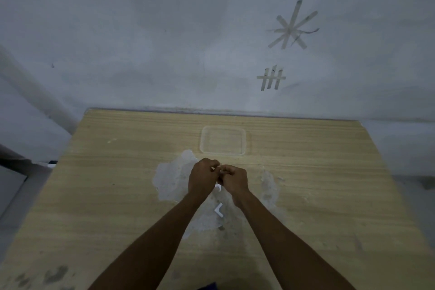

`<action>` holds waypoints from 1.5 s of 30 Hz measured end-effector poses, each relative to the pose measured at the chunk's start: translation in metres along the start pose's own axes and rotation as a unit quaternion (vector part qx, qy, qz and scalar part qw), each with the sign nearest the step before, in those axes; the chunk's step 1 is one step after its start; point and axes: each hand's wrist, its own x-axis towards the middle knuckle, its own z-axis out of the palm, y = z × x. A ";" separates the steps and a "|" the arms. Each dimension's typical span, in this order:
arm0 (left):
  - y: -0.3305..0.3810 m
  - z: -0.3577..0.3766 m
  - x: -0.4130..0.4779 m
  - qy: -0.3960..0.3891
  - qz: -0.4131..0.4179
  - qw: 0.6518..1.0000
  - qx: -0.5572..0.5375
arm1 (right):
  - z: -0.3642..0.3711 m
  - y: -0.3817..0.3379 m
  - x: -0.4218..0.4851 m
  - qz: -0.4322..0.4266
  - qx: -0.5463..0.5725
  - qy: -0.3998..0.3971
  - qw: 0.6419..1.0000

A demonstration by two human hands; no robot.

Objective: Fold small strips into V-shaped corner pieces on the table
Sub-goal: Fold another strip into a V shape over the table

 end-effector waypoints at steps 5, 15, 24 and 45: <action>0.003 0.002 0.000 0.007 -0.007 1.000 -0.013 | -0.001 -0.001 0.001 -0.002 0.010 0.003 1.000; 0.003 0.006 0.001 0.009 -0.049 0.997 -0.054 | -0.004 0.001 0.001 -0.005 -0.009 -0.003 1.000; -0.002 0.003 0.003 0.001 -0.057 0.996 -0.063 | -0.001 -0.002 -0.001 0.010 -0.016 -0.005 1.000; 0.001 0.004 0.007 0.034 -0.017 0.998 -0.041 | 0.006 -0.013 0.000 0.033 0.035 0.032 0.998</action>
